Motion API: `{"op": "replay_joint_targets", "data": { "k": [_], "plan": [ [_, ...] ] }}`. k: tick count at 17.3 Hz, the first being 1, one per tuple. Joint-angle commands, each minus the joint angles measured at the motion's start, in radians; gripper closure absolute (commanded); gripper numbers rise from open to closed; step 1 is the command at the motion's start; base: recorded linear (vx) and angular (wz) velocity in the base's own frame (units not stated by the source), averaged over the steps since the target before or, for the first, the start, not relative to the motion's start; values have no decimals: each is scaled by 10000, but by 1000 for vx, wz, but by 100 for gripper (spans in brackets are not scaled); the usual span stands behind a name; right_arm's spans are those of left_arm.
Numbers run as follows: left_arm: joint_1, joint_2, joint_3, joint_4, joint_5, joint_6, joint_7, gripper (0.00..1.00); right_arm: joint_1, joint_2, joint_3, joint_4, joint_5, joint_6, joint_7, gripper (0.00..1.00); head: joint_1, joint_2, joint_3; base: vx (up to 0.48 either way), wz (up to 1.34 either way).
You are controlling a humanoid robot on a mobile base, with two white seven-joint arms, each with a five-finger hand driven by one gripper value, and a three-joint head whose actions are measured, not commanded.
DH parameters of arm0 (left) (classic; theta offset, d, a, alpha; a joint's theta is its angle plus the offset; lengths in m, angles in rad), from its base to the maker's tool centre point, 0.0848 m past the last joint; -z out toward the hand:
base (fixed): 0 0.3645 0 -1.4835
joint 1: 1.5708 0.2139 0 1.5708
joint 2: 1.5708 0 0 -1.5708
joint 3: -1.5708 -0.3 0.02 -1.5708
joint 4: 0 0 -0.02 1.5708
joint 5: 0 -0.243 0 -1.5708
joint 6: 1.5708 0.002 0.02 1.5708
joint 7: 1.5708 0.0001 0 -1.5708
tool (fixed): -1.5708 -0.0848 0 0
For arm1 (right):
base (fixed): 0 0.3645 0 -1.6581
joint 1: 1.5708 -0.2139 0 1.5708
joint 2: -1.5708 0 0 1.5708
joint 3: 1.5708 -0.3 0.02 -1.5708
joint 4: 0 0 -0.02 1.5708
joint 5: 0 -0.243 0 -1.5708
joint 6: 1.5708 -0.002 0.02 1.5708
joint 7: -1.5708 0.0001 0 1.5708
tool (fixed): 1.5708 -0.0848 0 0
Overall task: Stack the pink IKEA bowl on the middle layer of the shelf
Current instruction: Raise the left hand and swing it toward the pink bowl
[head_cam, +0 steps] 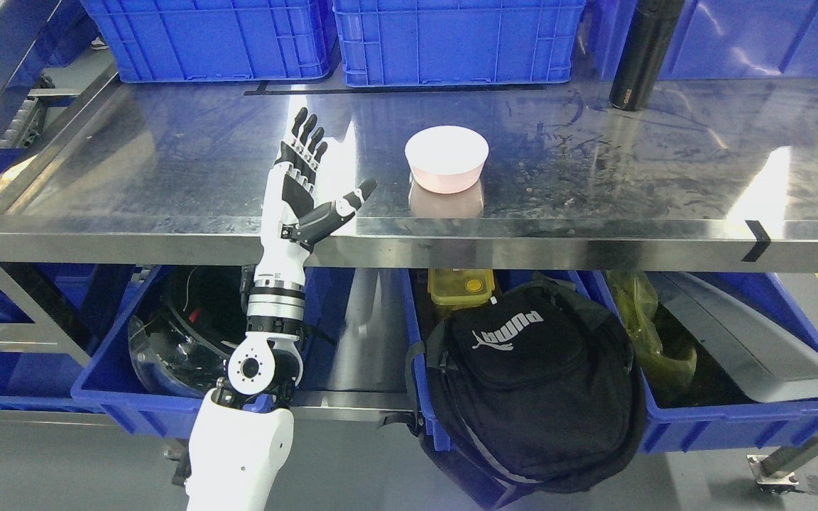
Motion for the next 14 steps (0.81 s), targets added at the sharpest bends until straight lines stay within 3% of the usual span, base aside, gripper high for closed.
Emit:
{"op": "replay_joint_targets", "data": {
  "k": [1,8,9,11,14],
  "plan": [
    [6,175,-57,-2,-3,0,-23,0,230,-175,0,-175,0,3,-2,0,0,0,0,0,0],
    [-835,175,34,-17,-18,-31,-130,0,230,-175,0,-175,0,3,-2,0,0,0,0,0,0],
    [-1157,486,50,-17,-18,-16,-160,0,230,-175,0,-175,0,3,-2,0,0,0,0,0,0],
    [-1481,1833,35,-2,-246,121,-358,0,230,-175,0,-175,0,3,-2,0,0,0,0,0,0],
    [-1773,3554,81,-17,-1592,383,-2789,0,230,-175,0,-175,0,3,-2,0,0,0,0,0,0]
  ]
}}
